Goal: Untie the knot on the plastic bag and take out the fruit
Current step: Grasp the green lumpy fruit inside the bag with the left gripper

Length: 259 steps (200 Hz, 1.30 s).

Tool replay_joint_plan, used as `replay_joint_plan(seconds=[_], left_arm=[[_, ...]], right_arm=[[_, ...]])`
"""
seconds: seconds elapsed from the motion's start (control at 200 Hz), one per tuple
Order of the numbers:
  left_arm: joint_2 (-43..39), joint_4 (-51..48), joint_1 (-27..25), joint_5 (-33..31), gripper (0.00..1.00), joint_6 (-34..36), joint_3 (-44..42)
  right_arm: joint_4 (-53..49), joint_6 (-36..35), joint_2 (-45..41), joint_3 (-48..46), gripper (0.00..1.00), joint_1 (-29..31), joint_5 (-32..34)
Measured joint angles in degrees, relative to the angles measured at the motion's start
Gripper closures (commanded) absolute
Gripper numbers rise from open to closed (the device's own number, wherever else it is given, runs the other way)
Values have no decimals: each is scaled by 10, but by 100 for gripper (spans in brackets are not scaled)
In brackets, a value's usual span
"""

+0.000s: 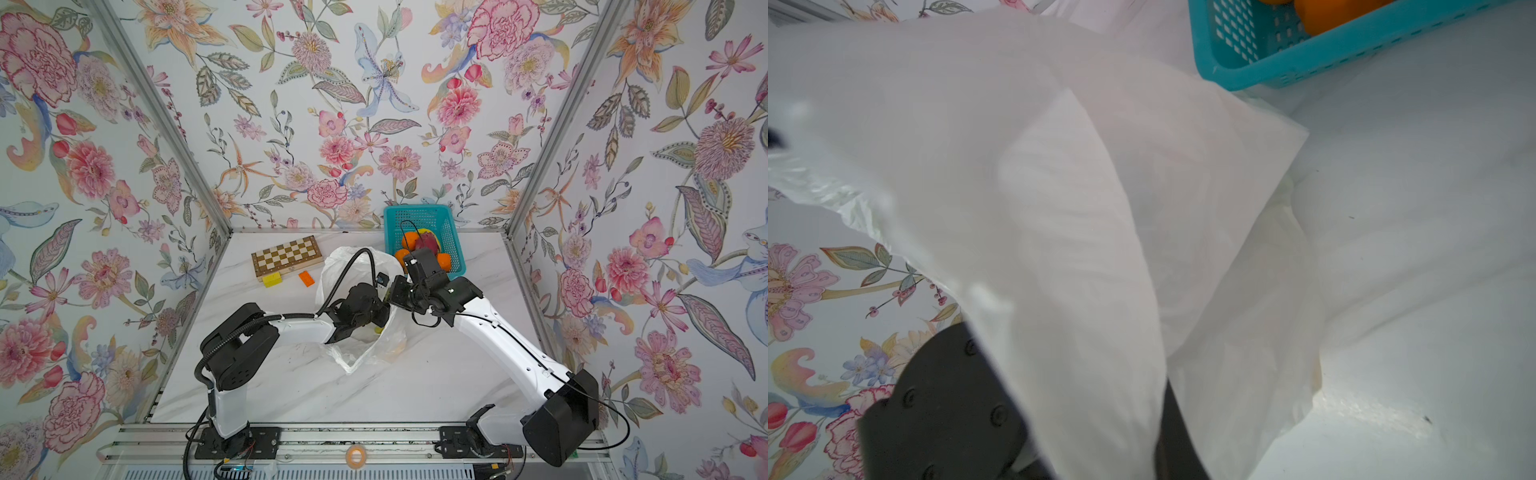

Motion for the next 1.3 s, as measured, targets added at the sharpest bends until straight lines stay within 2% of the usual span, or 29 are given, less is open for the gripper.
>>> replay_joint_plan(seconds=[0.475,0.676,0.816,1.066,1.211,1.296], left_arm=[[-110,43,0,14,52,21,-84],[-112,40,0,14,42,20,-91],[-74,22,0,8,32,3,-51],[38,-45,7,-9,29,-30,68],[70,-85,16,-19,14,-41,110],[84,-103,19,-23,9,-44,128]], right_arm=[[5,0,-31,-124,88,-12,0],[6,1,-33,-140,88,-12,0],[10,2,-39,-140,88,-12,0],[10,2,-39,-139,87,-12,0],[10,2,-39,-136,87,-10,0],[10,2,-39,-132,87,-9,0]])
